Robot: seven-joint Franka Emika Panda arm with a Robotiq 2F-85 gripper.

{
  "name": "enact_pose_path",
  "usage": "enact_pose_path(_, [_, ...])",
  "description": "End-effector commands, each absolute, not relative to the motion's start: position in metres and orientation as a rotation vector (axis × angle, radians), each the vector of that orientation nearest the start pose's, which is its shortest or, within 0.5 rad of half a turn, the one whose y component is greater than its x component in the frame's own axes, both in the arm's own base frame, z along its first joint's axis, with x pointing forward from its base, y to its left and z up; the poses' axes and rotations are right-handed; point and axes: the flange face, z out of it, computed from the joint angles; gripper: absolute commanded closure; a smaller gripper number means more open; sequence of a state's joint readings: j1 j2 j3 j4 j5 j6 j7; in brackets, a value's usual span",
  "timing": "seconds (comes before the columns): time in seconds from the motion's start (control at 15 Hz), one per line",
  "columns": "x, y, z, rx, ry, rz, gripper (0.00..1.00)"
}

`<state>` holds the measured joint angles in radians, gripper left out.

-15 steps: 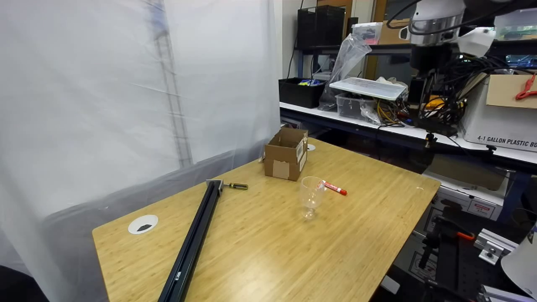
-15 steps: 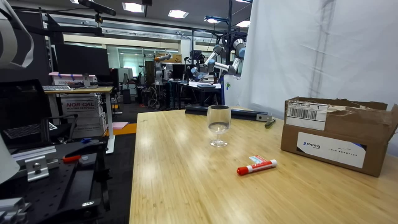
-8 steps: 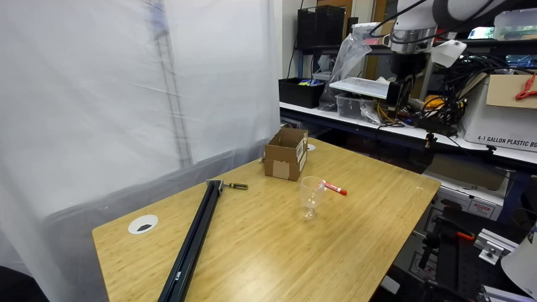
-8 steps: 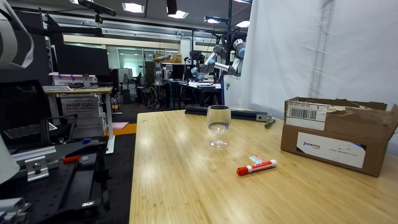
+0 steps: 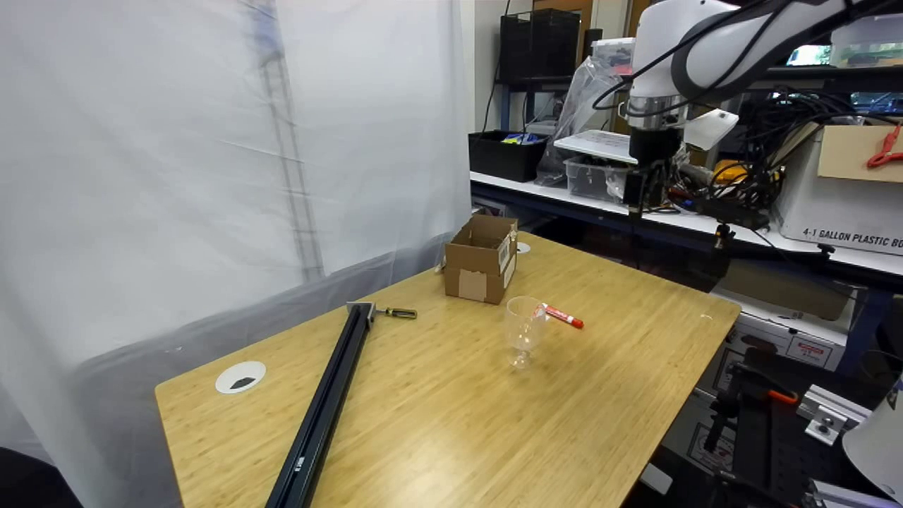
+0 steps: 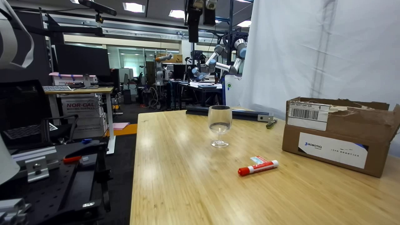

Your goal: Get the marker from the table and put it inside the wine glass

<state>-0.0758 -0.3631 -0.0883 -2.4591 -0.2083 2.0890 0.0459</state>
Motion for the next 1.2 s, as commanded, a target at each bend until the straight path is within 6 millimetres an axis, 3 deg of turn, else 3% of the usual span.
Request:
enact_pose_path(0.0, [0.435, -0.095, 0.417, -3.258, 0.146, 0.041, 0.00])
enact_pose_path(0.53, [0.480, -0.130, 0.374, -3.276, 0.191, 0.131, 0.00])
enact_pose_path(0.93, [0.514, -0.136, 0.359, -3.280, 0.208, 0.169, 0.00])
enact_pose_path(1.13, [0.511, -0.134, 0.353, -3.288, 0.209, 0.172, 0.00])
